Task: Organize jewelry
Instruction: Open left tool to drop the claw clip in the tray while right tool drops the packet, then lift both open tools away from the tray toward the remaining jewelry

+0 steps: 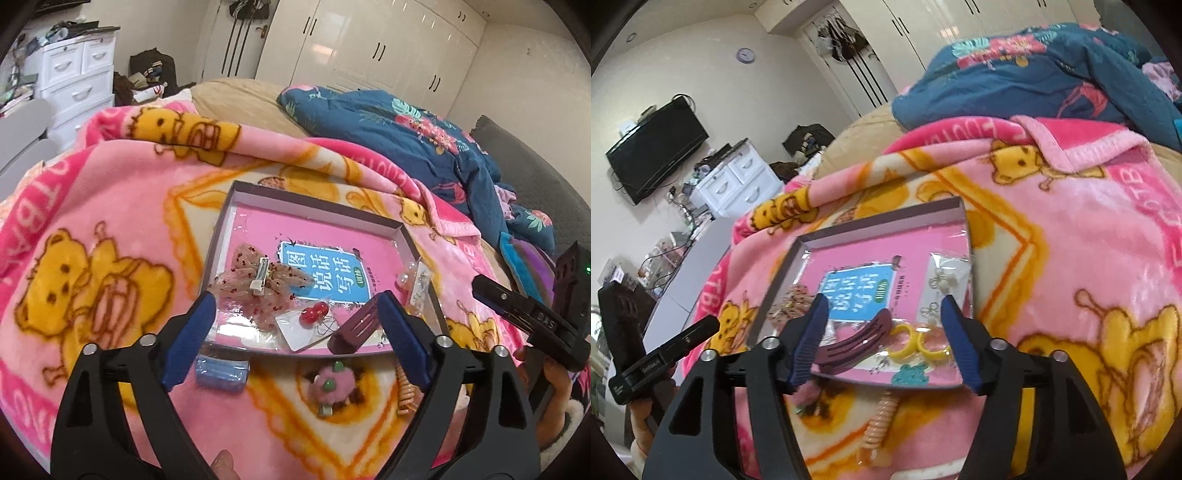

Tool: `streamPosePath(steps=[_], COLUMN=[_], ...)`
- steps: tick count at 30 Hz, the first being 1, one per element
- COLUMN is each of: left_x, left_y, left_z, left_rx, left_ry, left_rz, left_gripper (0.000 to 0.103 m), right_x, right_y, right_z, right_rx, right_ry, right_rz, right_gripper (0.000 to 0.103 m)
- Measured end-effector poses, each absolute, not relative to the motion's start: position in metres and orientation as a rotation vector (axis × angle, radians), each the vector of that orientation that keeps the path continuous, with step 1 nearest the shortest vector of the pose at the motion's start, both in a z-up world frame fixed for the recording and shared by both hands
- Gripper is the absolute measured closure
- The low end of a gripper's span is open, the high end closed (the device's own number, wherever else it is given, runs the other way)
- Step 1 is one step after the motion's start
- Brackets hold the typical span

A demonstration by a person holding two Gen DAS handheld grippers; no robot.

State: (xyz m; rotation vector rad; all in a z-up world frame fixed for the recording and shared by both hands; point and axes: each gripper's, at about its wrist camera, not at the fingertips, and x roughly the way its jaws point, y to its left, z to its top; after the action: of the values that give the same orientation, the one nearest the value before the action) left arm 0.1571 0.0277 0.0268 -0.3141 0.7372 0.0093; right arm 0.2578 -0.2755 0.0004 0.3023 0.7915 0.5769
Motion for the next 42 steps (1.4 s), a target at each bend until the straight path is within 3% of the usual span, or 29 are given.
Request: streamPosePath(steps=[8, 39, 42], left_x=[0.135, 0.077, 0.076], left_y=[0.028, 0.037, 0.031], left_z=[0.046, 0.056, 0.055], left_rx=[-0.302, -0.306, -0.293], left_ry=[0.695, 0.686, 0.692], left_rz=[0.022, 0.047, 0.036], left_gripper=[0.013, 0.011, 0.011], right_x=[0.228, 0.165, 0.16], right_y=[-0.276, -0.292, -0.295], right_z=[0.03, 0.053, 0.05], right_rx=[0.278, 0.185, 0.169], right_ry=[0.716, 0.682, 0.683], right_rz=[0.621, 0.632, 0.616], right_gripper=[0.022, 0.02, 0.015])
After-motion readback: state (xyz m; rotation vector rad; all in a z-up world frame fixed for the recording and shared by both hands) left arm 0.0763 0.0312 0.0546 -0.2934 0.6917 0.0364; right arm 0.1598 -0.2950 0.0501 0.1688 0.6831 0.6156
